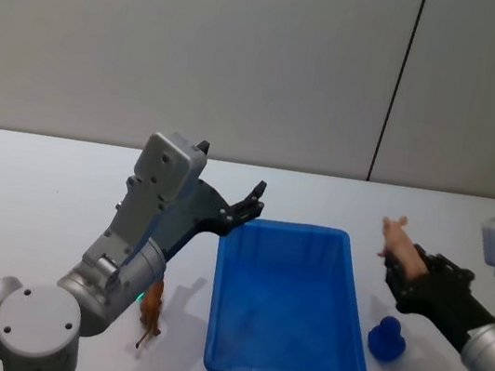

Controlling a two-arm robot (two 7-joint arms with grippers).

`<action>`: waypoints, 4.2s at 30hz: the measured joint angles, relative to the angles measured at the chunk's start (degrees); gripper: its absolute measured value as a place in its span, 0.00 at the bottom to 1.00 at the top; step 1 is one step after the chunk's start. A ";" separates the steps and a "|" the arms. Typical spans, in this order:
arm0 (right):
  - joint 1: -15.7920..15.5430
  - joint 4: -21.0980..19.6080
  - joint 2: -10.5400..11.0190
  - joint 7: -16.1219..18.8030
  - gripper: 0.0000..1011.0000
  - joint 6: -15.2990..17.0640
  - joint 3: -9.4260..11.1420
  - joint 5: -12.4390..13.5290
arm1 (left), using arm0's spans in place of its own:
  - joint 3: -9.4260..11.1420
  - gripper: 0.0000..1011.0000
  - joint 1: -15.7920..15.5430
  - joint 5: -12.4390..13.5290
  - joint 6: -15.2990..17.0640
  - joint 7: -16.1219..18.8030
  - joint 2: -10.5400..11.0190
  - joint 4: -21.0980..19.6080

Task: Pick up the two dolls from the table and place them into the box.

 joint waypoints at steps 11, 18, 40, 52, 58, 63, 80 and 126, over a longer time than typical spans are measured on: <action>2.35 -0.47 -1.48 7.53 0.36 -0.89 -1.07 1.70 | 0.00 0.99 0.00 0.00 0.00 0.00 0.00 0.00; 4.42 0.53 -2.84 12.69 0.36 0.18 -2.02 3.20 | 0.00 0.99 0.00 0.00 0.00 0.00 0.00 0.00; 11.59 6.38 -7.67 25.90 0.97 5.10 -5.02 7.57 | 0.00 0.99 0.00 0.00 0.00 0.00 0.00 0.00; 11.05 5.83 -6.22 25.30 0.99 5.09 -4.44 7.44 | 0.00 0.99 0.00 0.00 0.00 0.00 0.00 0.00; 9.43 4.64 -3.96 23.30 0.99 4.73 -3.16 7.02 | 0.00 0.99 0.00 0.00 0.00 0.00 0.00 0.00; 7.78 3.43 -1.64 21.19 0.99 3.49 -1.71 7.06 | 0.00 0.99 0.00 0.00 0.00 0.00 0.00 0.00; 0.65 -2.67 5.24 13.36 0.99 -4.95 3.37 10.78 | 0.00 0.99 0.00 0.00 0.00 0.00 0.00 0.00; -5.95 -1.21 10.06 12.28 0.99 8.59 3.65 11.00 | 0.00 0.99 0.00 0.00 0.00 0.00 0.00 0.00</action>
